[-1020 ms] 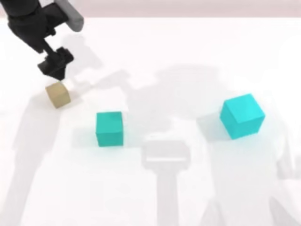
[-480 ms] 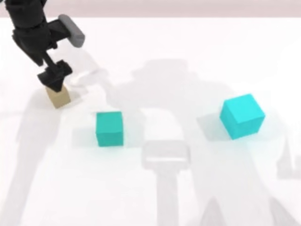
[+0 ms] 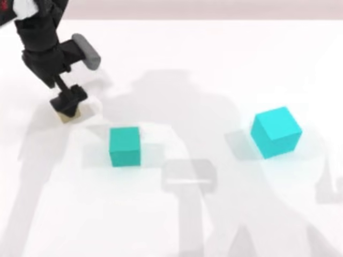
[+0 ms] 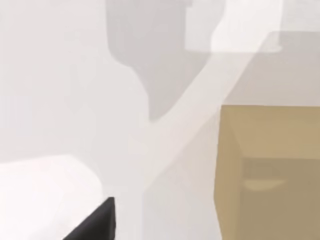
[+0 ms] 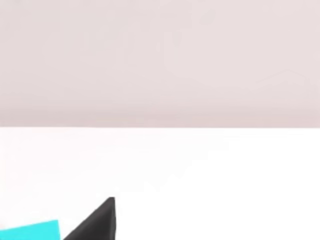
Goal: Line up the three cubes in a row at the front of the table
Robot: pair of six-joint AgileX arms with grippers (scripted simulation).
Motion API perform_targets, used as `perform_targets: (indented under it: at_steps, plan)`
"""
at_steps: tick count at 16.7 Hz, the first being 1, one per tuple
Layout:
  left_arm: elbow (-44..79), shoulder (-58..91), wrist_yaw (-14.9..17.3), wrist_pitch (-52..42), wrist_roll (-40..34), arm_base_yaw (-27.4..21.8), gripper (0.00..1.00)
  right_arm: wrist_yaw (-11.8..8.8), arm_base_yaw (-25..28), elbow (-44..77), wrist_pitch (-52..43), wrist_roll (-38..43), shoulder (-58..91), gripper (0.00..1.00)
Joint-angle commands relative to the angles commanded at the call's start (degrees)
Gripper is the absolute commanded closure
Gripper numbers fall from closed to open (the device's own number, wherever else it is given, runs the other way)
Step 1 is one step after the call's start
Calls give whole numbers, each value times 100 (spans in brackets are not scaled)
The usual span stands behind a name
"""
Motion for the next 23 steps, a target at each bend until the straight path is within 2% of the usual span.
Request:
perform_targets:
  at_steps: [4, 8, 21, 23]
  plan:
    - [-612, 181, 2, 784, 16, 14, 0, 0, 0, 0, 0, 0, 0, 0]
    - [-662, 197, 2, 837, 18, 15, 0, 0, 0, 0, 0, 0, 0, 0]
    - [-662, 197, 2, 837, 18, 15, 98, 0, 0, 0, 0, 0, 0, 0]
    - [-662, 197, 2, 837, 18, 15, 100, 0, 0, 0, 0, 0, 0, 0]
